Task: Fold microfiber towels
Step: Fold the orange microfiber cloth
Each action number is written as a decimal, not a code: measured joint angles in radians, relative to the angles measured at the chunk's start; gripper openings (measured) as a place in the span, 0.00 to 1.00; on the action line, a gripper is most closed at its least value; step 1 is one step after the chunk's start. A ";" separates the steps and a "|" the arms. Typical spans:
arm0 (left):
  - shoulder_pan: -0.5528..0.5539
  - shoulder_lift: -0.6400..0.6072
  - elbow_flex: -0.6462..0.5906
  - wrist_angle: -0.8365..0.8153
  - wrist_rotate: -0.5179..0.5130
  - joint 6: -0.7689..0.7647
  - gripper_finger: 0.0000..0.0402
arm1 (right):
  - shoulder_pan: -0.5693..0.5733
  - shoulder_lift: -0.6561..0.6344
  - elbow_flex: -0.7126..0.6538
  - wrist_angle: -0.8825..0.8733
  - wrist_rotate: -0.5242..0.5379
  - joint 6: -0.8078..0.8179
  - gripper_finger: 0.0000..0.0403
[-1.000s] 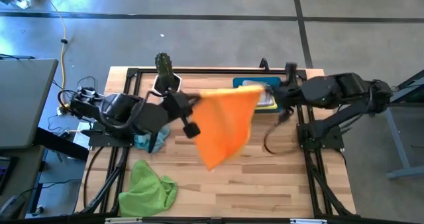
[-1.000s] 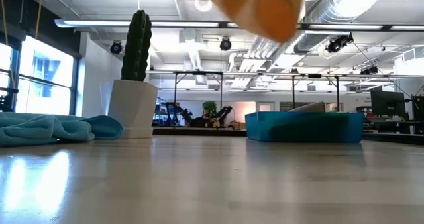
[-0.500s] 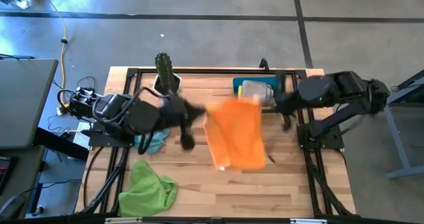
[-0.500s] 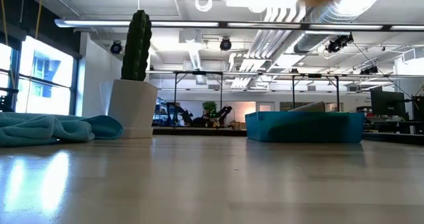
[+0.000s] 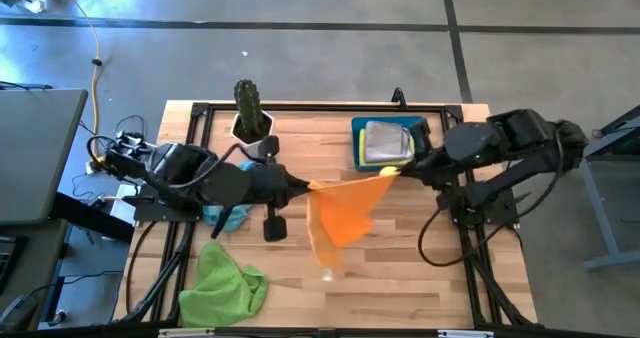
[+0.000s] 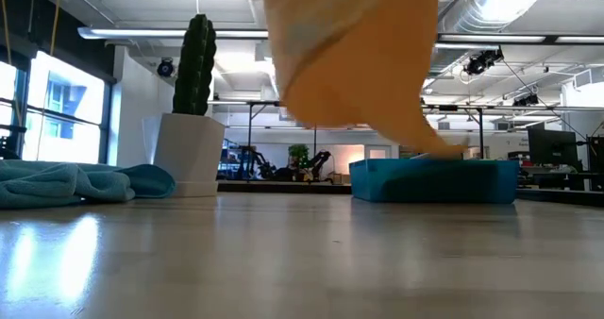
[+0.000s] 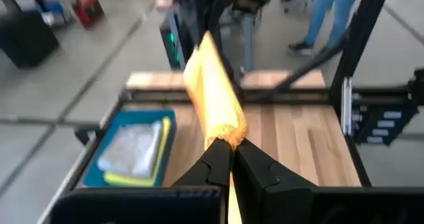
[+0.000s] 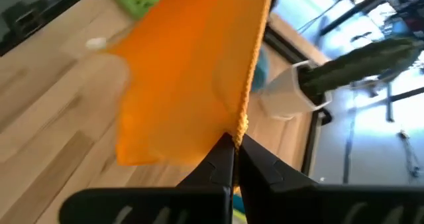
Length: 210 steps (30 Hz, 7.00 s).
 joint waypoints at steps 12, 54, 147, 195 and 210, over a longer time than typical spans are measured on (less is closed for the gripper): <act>0.080 0.040 -0.004 -0.236 0.168 -0.254 0.00 | 0.000 0.105 -0.001 -0.150 0.031 -0.017 0.00; -0.129 0.277 -0.026 -0.522 0.134 -0.151 0.00 | 0.085 0.408 -0.002 -0.213 -0.150 0.192 0.00; 0.138 0.443 -0.382 -0.332 0.147 -0.344 0.00 | -0.069 0.224 -0.853 0.560 -0.066 0.370 0.35; 0.069 0.443 -0.397 -0.198 0.415 -0.507 0.33 | -0.090 0.379 -0.853 0.598 -0.062 1.072 0.02; 0.069 0.443 -0.398 -0.213 0.413 -0.520 0.33 | -0.060 0.326 -0.853 0.479 -0.097 1.116 0.01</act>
